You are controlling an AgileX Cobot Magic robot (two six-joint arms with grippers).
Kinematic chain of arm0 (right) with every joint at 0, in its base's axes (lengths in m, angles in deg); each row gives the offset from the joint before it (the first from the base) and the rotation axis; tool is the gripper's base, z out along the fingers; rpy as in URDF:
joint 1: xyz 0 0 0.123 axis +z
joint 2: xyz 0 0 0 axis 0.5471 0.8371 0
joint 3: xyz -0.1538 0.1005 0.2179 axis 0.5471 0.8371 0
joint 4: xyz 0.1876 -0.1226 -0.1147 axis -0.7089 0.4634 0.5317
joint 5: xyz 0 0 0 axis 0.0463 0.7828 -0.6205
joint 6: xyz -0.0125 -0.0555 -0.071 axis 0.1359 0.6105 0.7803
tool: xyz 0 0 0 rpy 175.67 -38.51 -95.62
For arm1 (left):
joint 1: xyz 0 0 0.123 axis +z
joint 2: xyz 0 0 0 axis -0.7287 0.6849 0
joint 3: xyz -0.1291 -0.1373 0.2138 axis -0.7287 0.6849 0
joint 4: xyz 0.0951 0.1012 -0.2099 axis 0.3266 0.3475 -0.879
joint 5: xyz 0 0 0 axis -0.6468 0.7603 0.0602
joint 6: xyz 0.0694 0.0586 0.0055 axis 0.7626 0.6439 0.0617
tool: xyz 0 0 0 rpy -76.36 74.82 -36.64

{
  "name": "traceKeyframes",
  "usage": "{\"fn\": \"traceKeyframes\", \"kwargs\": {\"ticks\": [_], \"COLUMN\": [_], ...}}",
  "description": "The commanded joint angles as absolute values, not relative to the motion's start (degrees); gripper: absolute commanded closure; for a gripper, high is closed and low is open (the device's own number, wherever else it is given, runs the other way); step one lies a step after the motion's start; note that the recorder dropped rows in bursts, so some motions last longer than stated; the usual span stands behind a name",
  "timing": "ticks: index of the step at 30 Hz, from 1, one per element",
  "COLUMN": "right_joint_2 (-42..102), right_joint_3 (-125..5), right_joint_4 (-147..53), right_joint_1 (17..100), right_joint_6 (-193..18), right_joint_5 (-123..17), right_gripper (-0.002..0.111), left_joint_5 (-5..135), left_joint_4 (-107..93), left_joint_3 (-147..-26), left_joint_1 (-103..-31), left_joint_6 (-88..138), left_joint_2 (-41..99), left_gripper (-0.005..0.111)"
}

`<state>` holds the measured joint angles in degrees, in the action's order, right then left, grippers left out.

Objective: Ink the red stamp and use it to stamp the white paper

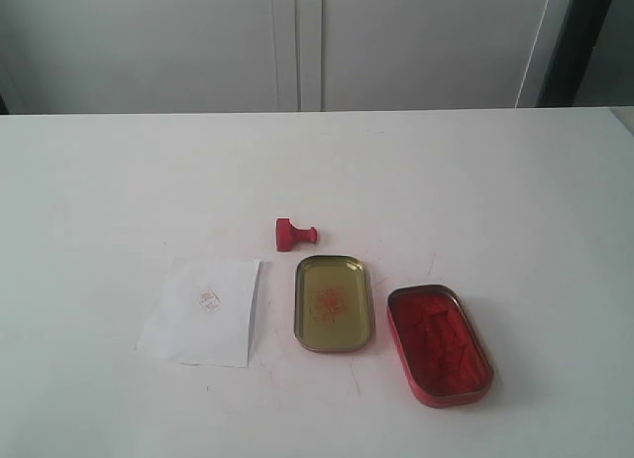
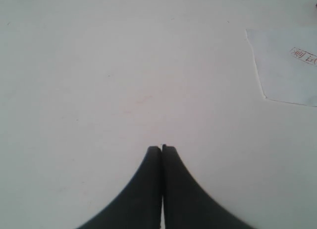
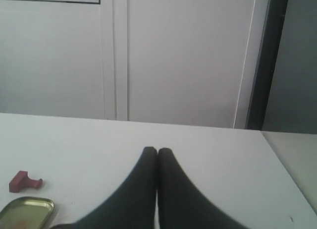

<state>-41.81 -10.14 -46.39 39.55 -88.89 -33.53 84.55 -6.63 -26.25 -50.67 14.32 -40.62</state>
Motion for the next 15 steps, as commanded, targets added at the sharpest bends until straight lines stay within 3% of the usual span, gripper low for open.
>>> {"fn": "traceKeyframes", "kwargs": {"ticks": [1, 15], "right_joint_2": [-42.07, -42.07], "right_joint_3": [-6.68, 3.92], "right_joint_4": [-46.44, -46.44], "right_joint_1": [39.42, 39.42], "right_joint_6": [-88.24, -88.24], "right_joint_5": [-33.83, -33.82], "right_gripper": [0.108, 0.108], "left_joint_5": [85.37, 85.37], "left_joint_4": [-6.67, -6.67], "left_joint_3": [-25.69, -25.69], "left_joint_1": [-50.63, -50.63], "left_joint_6": [14.17, 14.17], "left_joint_2": [-40.82, -40.82], "left_gripper": [0.107, 0.107]}}
